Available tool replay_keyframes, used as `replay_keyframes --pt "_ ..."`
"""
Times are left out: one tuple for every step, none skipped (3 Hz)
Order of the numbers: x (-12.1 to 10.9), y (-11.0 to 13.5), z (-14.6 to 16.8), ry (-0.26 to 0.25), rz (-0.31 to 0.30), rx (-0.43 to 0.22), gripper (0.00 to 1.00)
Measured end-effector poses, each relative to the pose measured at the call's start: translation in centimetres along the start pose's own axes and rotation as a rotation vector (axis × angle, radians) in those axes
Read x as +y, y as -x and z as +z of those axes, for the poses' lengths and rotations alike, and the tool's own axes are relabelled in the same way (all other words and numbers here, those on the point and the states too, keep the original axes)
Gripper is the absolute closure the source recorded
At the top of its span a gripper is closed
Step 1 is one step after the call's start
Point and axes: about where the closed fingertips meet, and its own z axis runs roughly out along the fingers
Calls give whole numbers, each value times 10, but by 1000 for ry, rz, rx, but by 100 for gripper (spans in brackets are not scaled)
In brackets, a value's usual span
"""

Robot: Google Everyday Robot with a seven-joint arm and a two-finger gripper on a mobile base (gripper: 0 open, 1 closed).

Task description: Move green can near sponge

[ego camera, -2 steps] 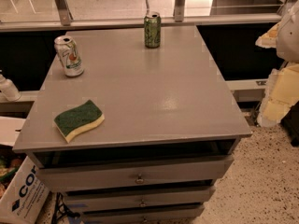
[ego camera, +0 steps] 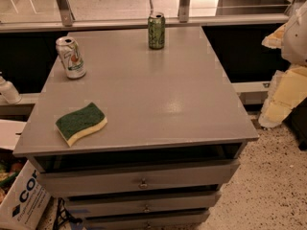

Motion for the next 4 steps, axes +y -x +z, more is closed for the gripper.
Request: replay_keyframes --pt "-29 11 16 -34 40 -89 0" --pt "-72 24 39 -28 103 -206 0" --pt "-105 43 62 -1 147 -320 0" --pt "-132 68 90 27 173 -464 0"
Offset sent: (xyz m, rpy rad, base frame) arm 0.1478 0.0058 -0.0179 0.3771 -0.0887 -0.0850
